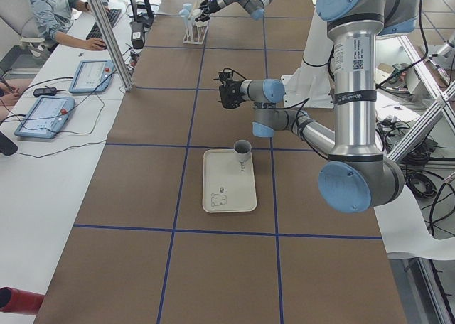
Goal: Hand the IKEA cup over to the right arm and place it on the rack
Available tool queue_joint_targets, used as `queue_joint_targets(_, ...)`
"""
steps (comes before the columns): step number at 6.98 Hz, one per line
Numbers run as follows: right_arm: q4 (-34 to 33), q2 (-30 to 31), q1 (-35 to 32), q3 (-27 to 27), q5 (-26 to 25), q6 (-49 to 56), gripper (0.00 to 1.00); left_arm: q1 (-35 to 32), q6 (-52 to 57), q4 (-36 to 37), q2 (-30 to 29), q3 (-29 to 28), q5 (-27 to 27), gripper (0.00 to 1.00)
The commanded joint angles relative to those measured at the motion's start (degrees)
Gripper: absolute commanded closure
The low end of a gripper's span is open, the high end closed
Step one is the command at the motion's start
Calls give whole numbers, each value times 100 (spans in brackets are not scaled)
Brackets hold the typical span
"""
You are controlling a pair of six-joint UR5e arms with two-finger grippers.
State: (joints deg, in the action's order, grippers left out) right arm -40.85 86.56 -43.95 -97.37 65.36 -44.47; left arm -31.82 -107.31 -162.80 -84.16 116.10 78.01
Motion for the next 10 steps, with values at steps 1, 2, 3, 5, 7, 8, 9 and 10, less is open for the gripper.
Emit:
queue_joint_targets(1,7,-7,0,8,160,0,21,0,0,3,5,-9,4,0)
queue_joint_targets(2,15,-7,0,-10,197,0,1,0,9,3,5,-9,4,0)
queue_joint_targets(3,15,-16,0,-36,232,9,1,0,0,3,5,-9,4,0)
queue_joint_targets(5,-19,-25,-78,-263,635,9,0,0,61,3,31,26,21,0)
queue_joint_targets(7,-403,63,-481,-867,1536,9,0,-313,549,867,58,236,712,0)
queue_joint_targets(8,-824,115,-631,-1315,1968,9,0,-551,1102,1290,153,368,1116,0)
queue_joint_targets(9,-1011,151,-737,-1572,2390,0,0,-754,1516,1347,476,395,1703,0)
queue_joint_targets(10,-1039,151,-868,-1626,2890,-9,0,-1165,2164,1356,810,387,2388,0)
